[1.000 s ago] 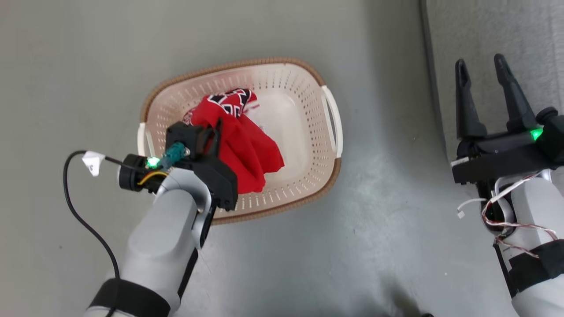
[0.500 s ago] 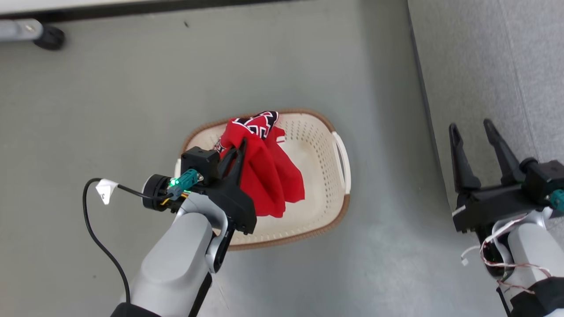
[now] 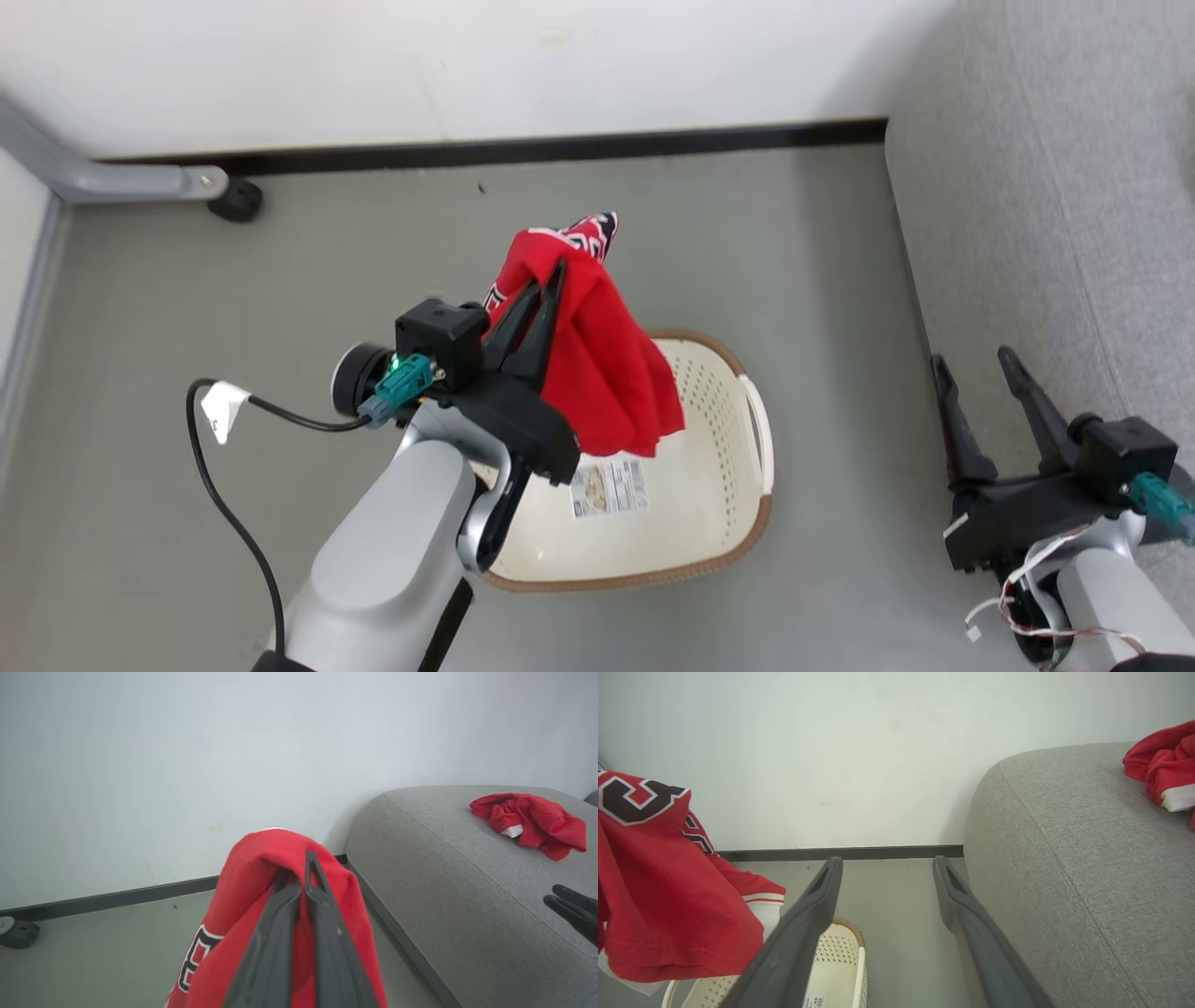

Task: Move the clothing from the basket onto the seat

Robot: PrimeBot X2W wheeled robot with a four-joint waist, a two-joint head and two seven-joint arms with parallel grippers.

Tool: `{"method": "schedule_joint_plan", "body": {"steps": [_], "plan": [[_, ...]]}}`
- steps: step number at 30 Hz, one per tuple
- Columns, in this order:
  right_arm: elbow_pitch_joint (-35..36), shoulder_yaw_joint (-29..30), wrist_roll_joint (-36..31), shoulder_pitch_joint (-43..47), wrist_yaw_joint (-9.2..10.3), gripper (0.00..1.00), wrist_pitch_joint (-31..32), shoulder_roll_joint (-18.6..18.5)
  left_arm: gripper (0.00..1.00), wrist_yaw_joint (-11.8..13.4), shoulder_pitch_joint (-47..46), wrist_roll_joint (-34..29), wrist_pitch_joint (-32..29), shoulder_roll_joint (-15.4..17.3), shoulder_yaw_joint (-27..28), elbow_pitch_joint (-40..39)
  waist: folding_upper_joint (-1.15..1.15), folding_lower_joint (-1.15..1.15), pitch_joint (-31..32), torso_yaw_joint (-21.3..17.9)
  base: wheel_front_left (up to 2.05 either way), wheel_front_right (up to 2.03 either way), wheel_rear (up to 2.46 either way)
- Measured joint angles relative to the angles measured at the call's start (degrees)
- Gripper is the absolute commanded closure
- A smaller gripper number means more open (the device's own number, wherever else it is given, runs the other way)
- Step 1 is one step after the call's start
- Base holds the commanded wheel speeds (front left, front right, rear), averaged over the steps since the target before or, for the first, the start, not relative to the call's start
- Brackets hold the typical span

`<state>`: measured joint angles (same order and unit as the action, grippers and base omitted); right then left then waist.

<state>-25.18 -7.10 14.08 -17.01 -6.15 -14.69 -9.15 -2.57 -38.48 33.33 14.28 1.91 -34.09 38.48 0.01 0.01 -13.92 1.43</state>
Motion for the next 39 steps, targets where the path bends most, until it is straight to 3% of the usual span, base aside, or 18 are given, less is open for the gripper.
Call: {"method": "schedule_joint_plan", "body": {"steps": [11,22,33,39], "plan": [[-0.7,-0.5,0.0,3.1,-0.25,0.0,0.0,1.0,1.0,-0.3,2.7,-4.7,0.0,1.7,1.7,-15.3,0.0,-0.01,6.7,2.2,0.0,0.0,0.0],[0.2,-0.7,0.0,4.1,-0.42,0.0,0.0,1.7,1.0,0.1,5.1,-6.4,0.0,2.7,2.7,-26.3,0.0,-0.01,8.4,2.5,0.0,0.0,0.0],[14.4,-2.8,3.6,2.6,-0.91,0.0,0.0,3.1,1.0,0.5,6.8,-8.2,0.0,3.4,2.7,-29.5,-0.01,-0.01,8.5,1.8,0.0,0.0,0.0],[22.6,-12.8,8.4,0.7,-0.92,0.0,0.0,1.2,1.0,0.6,7.3,-8.3,0.0,3.4,2.7,-29.7,-0.01,-0.01,8.2,1.5,0.0,0.0,0.0]]}}
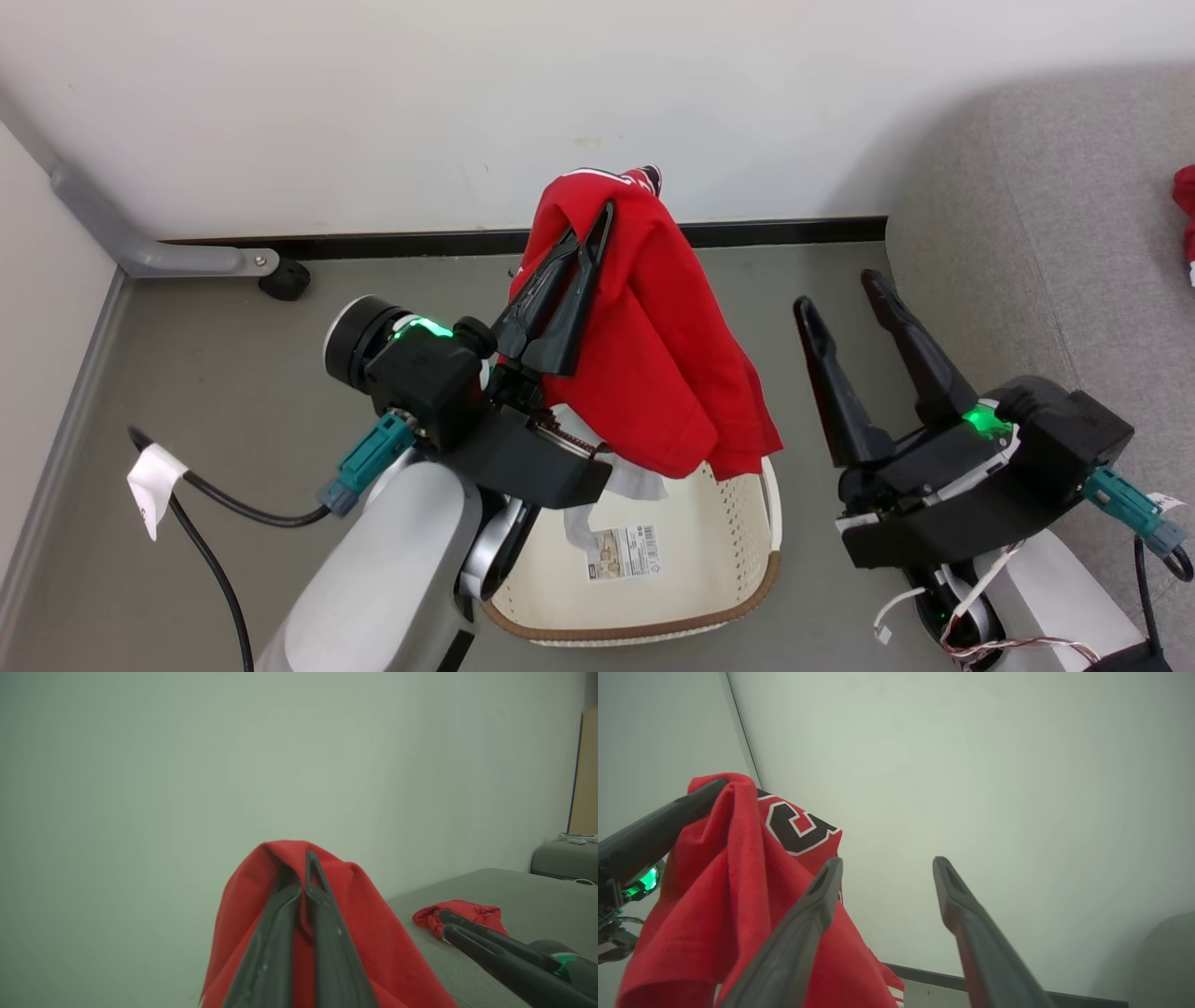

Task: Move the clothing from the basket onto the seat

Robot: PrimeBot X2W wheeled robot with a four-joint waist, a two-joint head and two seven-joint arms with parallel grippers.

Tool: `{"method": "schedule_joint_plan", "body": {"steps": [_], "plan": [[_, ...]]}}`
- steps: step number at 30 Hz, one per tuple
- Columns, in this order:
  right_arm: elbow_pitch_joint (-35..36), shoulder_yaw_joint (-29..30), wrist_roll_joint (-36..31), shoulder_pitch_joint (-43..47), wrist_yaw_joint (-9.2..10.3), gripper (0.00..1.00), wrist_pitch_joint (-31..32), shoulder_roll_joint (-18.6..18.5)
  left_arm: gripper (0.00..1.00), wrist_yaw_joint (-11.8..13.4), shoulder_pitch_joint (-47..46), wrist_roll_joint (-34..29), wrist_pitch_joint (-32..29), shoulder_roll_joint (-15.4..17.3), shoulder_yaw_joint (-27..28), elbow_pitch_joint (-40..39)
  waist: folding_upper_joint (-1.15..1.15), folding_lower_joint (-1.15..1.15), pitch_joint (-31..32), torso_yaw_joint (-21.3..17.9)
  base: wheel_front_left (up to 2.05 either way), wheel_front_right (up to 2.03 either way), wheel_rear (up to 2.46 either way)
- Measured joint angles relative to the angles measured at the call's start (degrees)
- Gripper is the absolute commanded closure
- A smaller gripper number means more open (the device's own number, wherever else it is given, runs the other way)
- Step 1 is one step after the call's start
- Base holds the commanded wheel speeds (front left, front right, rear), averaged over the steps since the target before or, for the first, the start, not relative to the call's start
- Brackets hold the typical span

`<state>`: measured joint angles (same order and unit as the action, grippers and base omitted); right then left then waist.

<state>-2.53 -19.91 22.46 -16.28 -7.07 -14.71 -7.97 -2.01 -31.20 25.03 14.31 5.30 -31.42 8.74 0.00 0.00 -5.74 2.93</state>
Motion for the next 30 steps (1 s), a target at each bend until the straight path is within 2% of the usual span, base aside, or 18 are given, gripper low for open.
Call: {"method": "schedule_joint_plan", "body": {"steps": [3,12,18,28,29,30], "plan": [[2.6,-4.4,1.7,-0.8,0.0,0.0,0.0,-2.5,1.0,0.0,0.0,-0.1,0.0,-0.1,-0.1,-0.1,0.0,0.0,-0.3,-0.1,0.0,0.0,0.0],[5.5,-12.7,5.8,-3.5,0.0,0.0,0.0,-7.1,1.0,0.0,0.0,-0.4,0.0,-0.1,-0.1,-0.1,0.0,0.0,-1.0,0.0,0.0,0.0,0.0],[0.5,-18.3,7.4,-5.0,0.0,0.0,0.0,-9.2,1.0,0.0,0.0,-0.5,0.0,-0.4,-0.7,-0.5,0.0,0.0,-1.5,0.3,0.0,0.0,0.0],[-8.0,-22.7,7.8,-10.4,0.0,0.0,0.1,-8.3,1.0,-0.5,0.0,-0.9,0.0,-1.3,-2.2,-1.2,0.0,0.0,-2.3,1.6,0.0,0.0,0.0],[-8.9,-23.4,7.9,-11.3,0.0,0.3,0.1,-8.0,1.0,-0.5,0.0,-0.9,0.0,-1.3,-2.1,-1.1,0.0,0.0,-2.4,1.7,0.0,0.0,0.0],[-9.7,-23.8,8.1,-12.0,0.0,0.82,0.1,-7.7,1.0,-0.5,0.0,-0.9,0.0,-1.3,-2.1,-1.1,0.0,0.0,-2.5,1.9,0.0,0.0,0.0]]}}
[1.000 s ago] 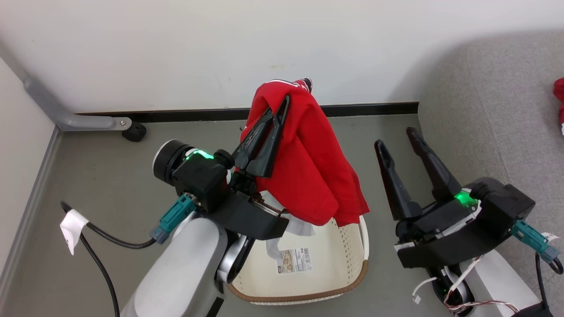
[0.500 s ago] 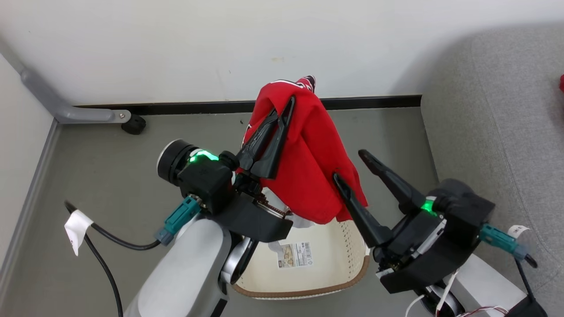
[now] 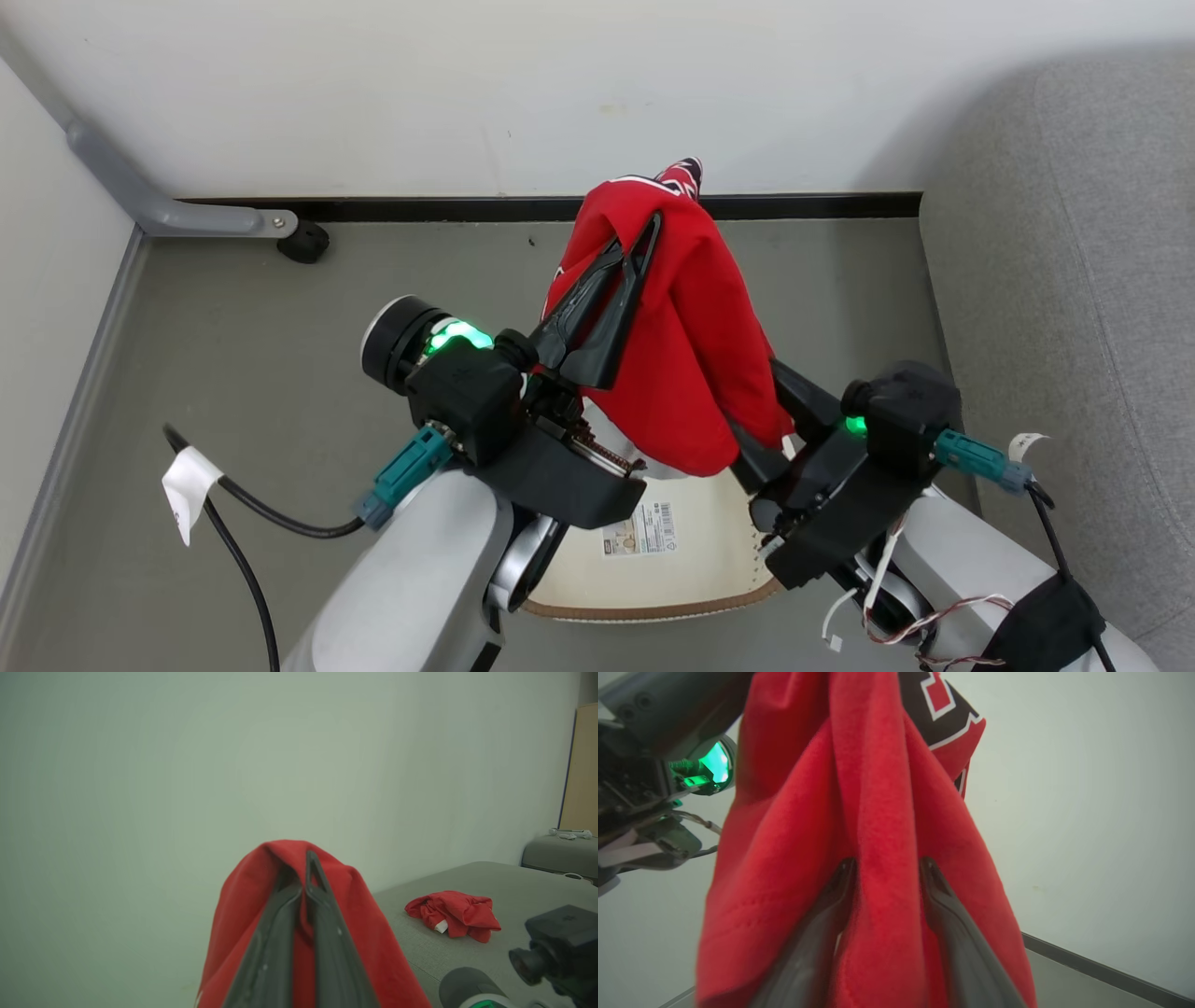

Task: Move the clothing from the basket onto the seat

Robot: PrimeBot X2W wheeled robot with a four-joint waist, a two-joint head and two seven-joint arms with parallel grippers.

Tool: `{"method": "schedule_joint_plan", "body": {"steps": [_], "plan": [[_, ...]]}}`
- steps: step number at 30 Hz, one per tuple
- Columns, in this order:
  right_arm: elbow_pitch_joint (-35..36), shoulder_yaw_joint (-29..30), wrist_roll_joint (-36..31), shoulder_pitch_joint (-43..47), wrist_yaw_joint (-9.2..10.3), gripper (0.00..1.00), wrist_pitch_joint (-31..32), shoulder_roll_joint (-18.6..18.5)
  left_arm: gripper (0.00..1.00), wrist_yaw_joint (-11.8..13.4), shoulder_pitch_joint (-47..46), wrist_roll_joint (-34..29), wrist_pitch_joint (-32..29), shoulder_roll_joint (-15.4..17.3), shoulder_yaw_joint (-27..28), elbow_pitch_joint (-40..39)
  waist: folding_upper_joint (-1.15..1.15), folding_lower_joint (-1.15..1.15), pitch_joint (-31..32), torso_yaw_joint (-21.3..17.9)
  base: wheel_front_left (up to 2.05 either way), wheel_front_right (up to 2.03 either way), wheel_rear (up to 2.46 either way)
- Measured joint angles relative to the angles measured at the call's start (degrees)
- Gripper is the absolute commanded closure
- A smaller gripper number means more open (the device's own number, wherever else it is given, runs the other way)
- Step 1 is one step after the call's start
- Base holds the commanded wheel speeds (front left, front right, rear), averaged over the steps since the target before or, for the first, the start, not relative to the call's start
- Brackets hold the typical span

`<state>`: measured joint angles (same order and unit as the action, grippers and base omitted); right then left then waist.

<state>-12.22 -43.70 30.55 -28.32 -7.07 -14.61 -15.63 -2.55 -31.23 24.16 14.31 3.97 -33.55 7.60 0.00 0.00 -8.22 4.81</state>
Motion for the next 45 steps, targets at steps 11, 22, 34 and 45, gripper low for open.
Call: {"method": "schedule_joint_plan", "body": {"steps": [11,22,34,45], "plan": [[-4.1,1.1,1.9,-3.3,0.0,1.0,0.0,1.7,0.55,0.0,0.0,0.2,0.0,-0.4,0.2,1.3,0.0,0.0,-0.8,0.6,0.0,0.0,0.0],[-4.1,7.7,2.8,-4.0,0.0,1.0,-0.1,1.7,0.0,-0.4,1.6,0.6,0.0,-0.4,1.5,4.5,0.0,0.0,-0.8,-0.7,0.0,0.0,0.0],[-5.3,15.2,2.6,-7.5,0.09,1.0,-0.1,-0.5,0.0,-0.4,3.3,0.6,0.0,-0.4,3.2,4.2,0.0,0.0,-0.5,-4.6,0.0,0.0,0.0],[-6.5,20.5,1.6,-8.4,0.58,1.0,-0.1,-2.8,0.0,-0.5,3.5,0.5,0.0,-0.4,4.3,3.5,0.0,0.0,-0.8,-10.5,0.0,0.0,0.0]]}}
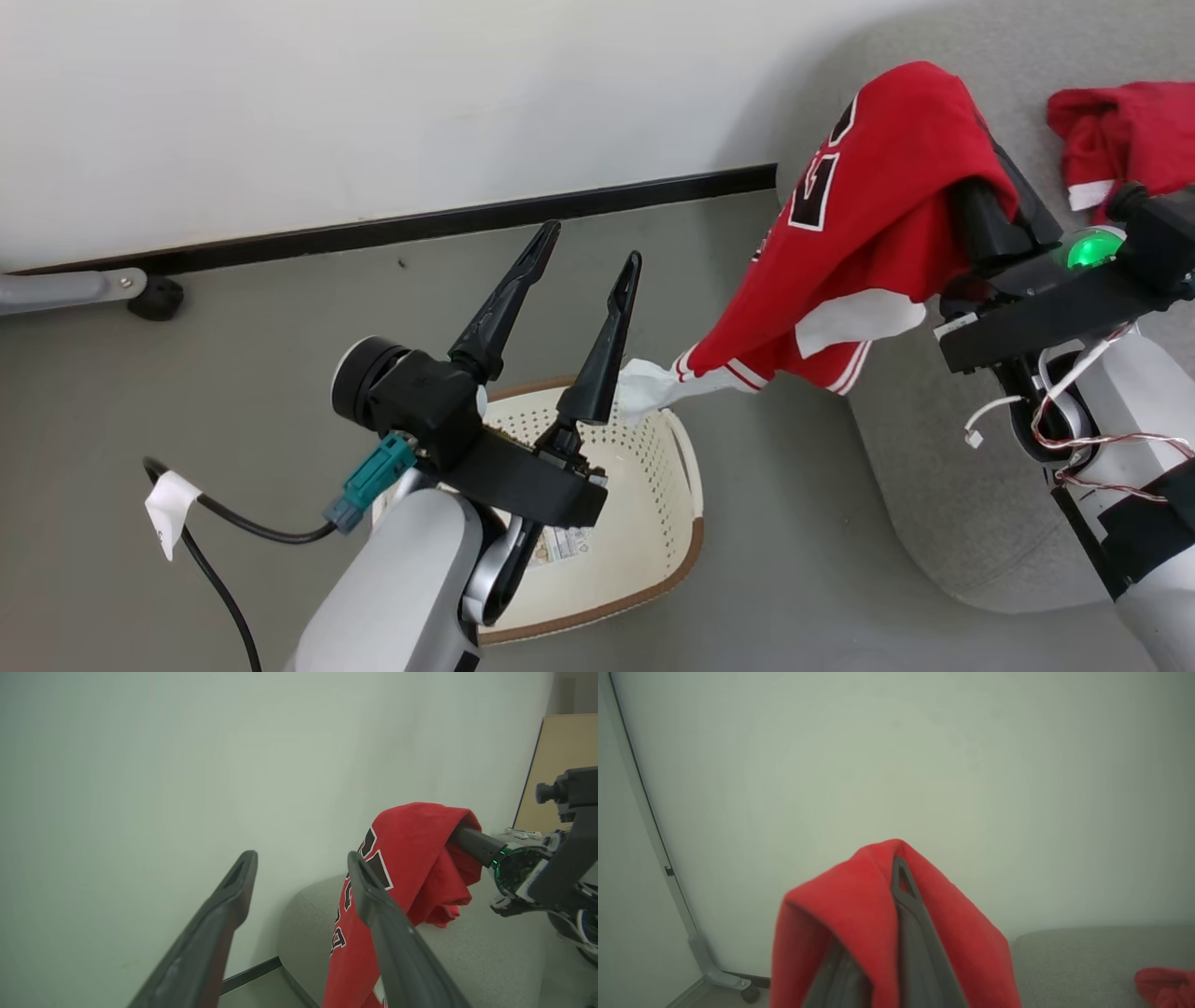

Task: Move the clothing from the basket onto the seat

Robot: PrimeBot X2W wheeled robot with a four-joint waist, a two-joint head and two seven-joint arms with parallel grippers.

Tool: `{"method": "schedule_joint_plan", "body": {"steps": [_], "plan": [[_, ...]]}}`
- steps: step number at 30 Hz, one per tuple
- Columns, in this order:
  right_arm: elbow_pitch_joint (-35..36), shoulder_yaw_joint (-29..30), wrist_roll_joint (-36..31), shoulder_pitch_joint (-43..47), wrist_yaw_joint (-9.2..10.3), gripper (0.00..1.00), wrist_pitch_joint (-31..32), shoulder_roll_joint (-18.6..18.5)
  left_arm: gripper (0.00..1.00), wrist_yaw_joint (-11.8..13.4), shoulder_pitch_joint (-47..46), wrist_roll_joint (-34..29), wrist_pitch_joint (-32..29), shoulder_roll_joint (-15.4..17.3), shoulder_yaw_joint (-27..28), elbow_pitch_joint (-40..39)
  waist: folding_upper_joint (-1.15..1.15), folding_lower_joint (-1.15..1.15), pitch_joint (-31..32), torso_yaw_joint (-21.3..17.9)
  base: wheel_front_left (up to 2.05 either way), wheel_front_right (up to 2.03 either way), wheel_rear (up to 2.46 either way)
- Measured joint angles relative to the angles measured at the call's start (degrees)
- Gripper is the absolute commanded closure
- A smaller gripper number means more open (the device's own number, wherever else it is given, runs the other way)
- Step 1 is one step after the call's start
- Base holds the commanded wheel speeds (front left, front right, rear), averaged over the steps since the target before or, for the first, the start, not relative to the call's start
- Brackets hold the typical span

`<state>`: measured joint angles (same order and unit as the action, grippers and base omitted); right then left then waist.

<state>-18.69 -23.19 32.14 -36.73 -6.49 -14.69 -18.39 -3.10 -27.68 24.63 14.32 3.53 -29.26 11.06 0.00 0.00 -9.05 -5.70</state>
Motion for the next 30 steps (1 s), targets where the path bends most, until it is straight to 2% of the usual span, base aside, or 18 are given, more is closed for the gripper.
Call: {"method": "schedule_joint_plan", "body": {"steps": [10,16,30], "plan": [[-1.1,2.6,-0.9,-0.4,-0.01,1.0,0.0,-0.4,0.0,-0.5,0.0,-0.2,0.0,-0.1,0.5,0.4,0.0,0.0,-0.6,-6.2,0.0,0.0,0.0],[-1.2,5.8,-2.1,-2.0,-0.01,1.0,0.0,-2.9,0.0,-1.0,0.0,-0.6,0.0,-0.2,0.2,0.6,0.0,0.0,-1.2,-9.2,0.0,0.0,0.0],[-4.4,14.8,-2.2,-8.4,0.44,1.0,0.0,-8.7,0.0,-1.0,0.0,-1.2,0.2,-0.4,-1.7,1.7,0.0,0.0,-4.8,-11.3,0.0,0.0,0.0]]}}
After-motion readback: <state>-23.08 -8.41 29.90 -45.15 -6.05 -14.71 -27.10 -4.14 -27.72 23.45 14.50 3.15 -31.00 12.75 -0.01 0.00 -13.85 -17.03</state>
